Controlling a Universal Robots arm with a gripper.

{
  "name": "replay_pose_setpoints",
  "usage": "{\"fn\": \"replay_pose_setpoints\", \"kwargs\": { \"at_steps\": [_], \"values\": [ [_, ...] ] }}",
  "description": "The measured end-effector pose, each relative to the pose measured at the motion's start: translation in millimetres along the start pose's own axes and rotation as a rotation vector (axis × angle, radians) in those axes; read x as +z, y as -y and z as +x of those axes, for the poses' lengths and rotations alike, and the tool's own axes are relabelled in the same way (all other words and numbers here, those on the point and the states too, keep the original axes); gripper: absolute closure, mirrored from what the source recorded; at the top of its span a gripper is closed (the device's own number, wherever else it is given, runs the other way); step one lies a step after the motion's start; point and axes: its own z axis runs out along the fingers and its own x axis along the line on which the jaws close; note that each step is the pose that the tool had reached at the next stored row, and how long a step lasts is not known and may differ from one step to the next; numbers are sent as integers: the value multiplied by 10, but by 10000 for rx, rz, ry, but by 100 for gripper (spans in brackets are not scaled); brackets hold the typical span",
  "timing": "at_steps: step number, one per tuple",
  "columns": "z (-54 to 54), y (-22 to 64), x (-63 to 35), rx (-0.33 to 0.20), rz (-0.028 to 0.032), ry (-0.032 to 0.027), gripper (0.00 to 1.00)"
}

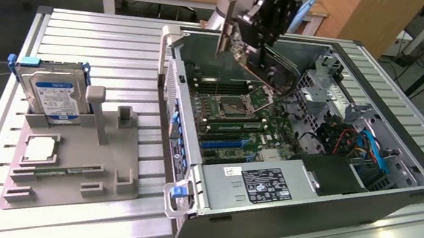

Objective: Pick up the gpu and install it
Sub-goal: 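Insert the gpu into the slot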

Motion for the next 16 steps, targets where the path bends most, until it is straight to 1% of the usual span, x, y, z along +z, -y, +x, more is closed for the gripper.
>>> {"fn": "replay_pose_setpoints", "kwargs": {
  "at_steps": [16],
  "values": [
    [2, -4, 40, -2276, -128, 225, 70]
  ]
}}
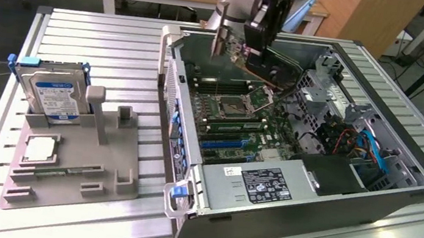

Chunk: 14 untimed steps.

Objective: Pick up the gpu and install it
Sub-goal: 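Insert the gpu into the slot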

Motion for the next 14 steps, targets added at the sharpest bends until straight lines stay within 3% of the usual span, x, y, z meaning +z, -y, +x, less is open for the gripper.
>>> {"fn": "replay_pose_setpoints", "kwargs": {
  "at_steps": [14],
  "values": [
    [2, -4, 36, -1991, -125, 184, 70]
  ]
}}
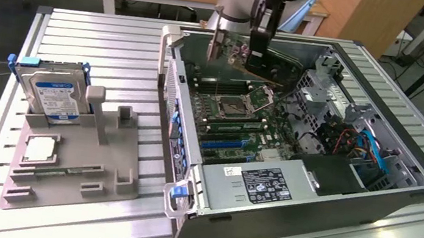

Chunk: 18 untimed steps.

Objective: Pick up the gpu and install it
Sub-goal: 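Insert the gpu into the slot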

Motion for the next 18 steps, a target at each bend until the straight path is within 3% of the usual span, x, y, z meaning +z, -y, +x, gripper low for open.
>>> {"fn": "replay_pose_setpoints", "kwargs": {
  "at_steps": [18],
  "values": [
    [2, -3, 35, -2254, -160, 196, 70]
  ]
}}
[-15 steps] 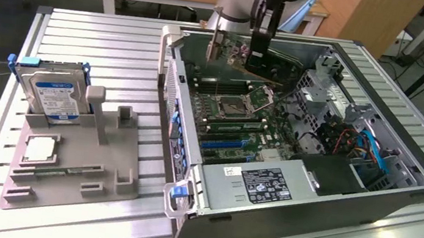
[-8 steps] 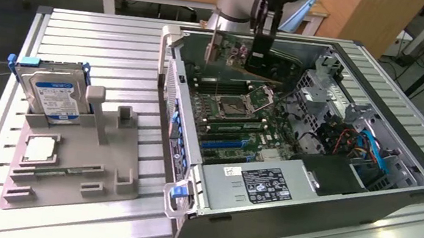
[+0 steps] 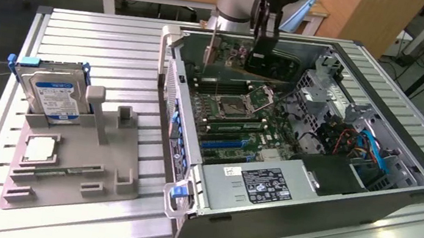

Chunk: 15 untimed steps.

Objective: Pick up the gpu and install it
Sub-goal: 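Insert the gpu into the slot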

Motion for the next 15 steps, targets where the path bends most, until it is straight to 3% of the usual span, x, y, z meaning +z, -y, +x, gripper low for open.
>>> {"fn": "replay_pose_setpoints", "kwargs": {
  "at_steps": [15],
  "values": [
    [1, -3, 31, -1923, -162, 162, 70]
  ]
}}
